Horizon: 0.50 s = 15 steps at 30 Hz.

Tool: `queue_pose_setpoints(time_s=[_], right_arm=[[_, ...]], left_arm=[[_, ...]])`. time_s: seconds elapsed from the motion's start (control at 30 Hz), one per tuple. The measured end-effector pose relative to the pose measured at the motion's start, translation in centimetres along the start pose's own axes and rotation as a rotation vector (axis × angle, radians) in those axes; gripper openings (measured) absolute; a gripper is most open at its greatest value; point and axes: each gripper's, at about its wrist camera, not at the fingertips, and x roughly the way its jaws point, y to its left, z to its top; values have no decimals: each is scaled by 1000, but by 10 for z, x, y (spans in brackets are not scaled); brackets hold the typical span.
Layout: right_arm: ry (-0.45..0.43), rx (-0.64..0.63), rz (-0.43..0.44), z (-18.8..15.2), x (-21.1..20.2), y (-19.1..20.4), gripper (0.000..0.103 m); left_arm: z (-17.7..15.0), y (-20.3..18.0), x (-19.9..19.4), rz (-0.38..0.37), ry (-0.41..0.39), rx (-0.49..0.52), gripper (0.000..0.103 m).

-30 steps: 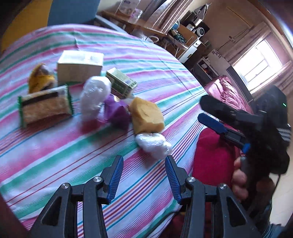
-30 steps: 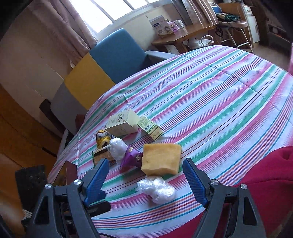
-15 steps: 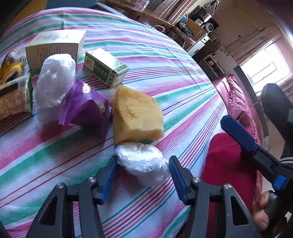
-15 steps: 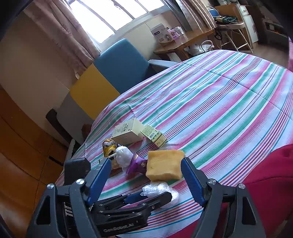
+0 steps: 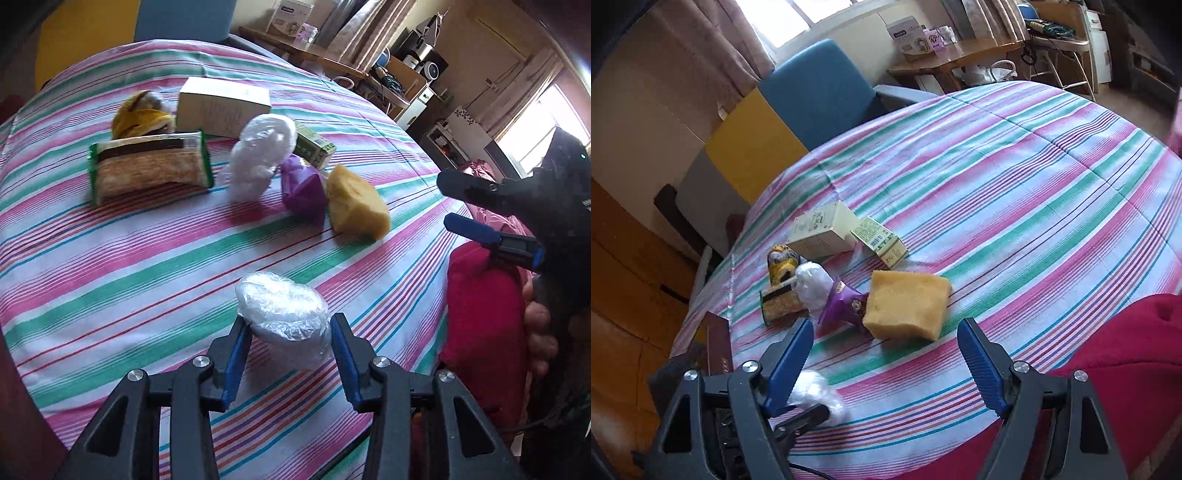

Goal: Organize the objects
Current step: 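Grasp the plastic-wrapped white bundle with the left gripper while the right grasps a yellow sponge, then place the plastic-wrapped bundle in the tray with the left gripper and release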

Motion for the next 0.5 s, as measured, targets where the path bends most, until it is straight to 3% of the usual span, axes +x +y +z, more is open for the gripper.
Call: queue_pose_setpoints(time_s=[0.13,0.5], right_arm=[[125,-21,-114,7,22,9,85],[228,55,-232,31,77,14,89]], left_arm=[[-17,11,-20,12,-27,3,44],[-42,12,-56,-15,-82,19,44]])
